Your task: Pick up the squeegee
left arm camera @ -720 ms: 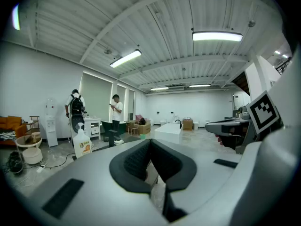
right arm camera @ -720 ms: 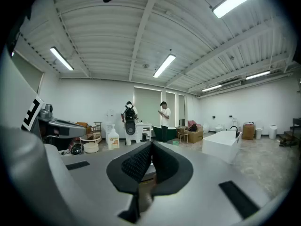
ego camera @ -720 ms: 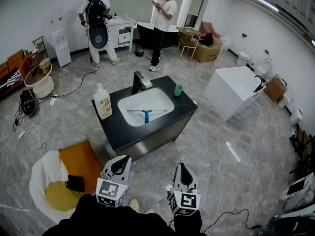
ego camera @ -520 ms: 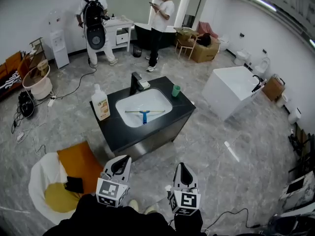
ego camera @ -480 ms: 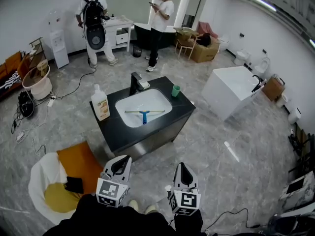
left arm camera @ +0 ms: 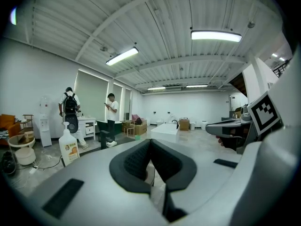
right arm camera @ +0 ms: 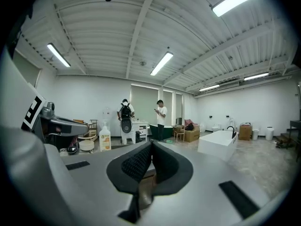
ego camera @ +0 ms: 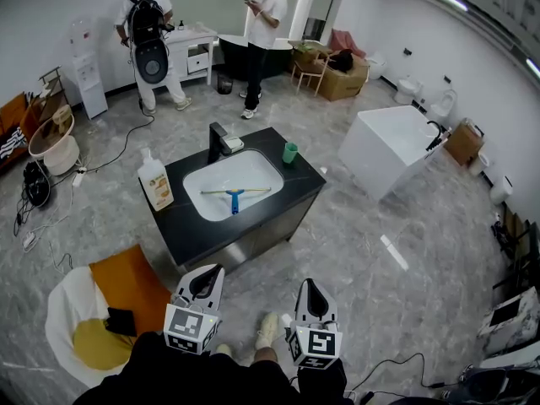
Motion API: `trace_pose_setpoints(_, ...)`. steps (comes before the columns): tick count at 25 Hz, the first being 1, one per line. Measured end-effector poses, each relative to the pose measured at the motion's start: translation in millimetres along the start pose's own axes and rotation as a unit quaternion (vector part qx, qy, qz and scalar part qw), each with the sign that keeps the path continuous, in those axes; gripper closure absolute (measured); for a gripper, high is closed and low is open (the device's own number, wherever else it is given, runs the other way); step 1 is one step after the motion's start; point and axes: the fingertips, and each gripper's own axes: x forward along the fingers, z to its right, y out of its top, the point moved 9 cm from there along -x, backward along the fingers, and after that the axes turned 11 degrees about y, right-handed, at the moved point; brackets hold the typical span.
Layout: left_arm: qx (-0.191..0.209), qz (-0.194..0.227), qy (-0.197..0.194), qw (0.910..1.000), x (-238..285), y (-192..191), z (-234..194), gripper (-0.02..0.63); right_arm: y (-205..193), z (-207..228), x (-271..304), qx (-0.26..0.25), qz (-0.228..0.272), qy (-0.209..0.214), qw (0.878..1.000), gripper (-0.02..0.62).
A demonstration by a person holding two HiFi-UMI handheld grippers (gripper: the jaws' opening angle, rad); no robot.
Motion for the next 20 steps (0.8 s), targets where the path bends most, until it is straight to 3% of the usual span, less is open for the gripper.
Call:
trace_pose_setpoints(6, 0.002, -0.006, 0.004, 1.0, 55, 3, 19, 0.588, 0, 48, 34, 0.003, -0.005, 0.009, 1.0, 0.58)
trace_pose_setpoints(20, -0.004, -0.012, 0.059, 0.9982, 173, 30, 55, 0.588, 18, 159, 130, 0.002, -0.01, 0.075, 0.997, 0.58)
